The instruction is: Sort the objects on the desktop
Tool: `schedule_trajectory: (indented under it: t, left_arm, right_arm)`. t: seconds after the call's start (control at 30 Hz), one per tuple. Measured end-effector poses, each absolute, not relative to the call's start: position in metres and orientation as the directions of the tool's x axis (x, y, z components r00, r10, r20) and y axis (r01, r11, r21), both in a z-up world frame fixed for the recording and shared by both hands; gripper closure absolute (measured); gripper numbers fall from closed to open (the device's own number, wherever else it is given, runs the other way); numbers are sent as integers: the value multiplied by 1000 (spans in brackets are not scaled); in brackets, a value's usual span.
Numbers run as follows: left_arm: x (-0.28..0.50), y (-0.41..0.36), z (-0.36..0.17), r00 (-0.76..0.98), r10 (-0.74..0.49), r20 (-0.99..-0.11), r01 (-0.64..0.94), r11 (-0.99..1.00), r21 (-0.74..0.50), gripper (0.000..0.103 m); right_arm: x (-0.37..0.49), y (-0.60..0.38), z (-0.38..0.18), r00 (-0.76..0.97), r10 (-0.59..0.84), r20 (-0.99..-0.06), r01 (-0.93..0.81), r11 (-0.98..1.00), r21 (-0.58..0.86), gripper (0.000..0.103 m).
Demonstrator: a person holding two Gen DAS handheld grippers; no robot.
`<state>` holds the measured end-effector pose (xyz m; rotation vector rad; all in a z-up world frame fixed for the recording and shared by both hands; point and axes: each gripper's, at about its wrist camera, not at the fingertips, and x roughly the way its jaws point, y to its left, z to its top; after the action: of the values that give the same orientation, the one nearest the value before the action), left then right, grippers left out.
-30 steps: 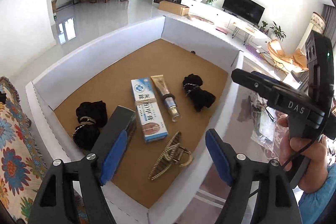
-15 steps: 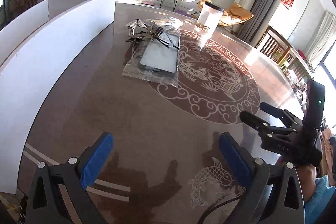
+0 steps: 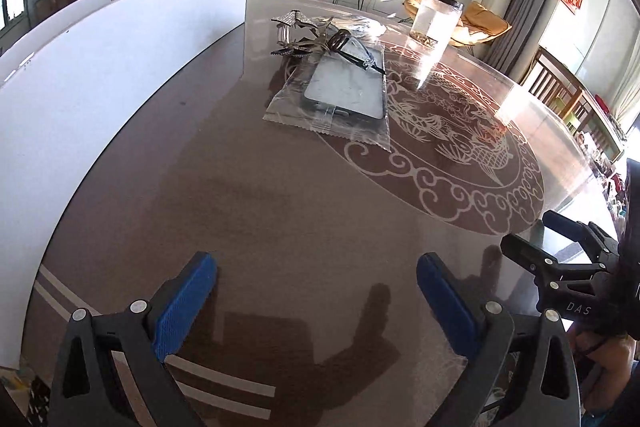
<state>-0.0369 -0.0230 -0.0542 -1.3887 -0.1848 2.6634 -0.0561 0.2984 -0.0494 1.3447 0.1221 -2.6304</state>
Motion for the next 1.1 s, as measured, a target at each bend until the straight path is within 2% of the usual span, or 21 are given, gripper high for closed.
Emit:
schedule_trajectory:
  t: [0.6,1.1]
  left_arm:
    - [-41,-5,-61,-554,63,-830,-81,-996,-21,0]
    - [-43,-2,-62,-555,45,-831,-80,-997,-1,0]
  right_arm:
    - [-56,294,-53,-566,-118,-816,214,-977,-8,0]
    - [-56,294,-53,-566,-118,-816,214,-977,-8,0]
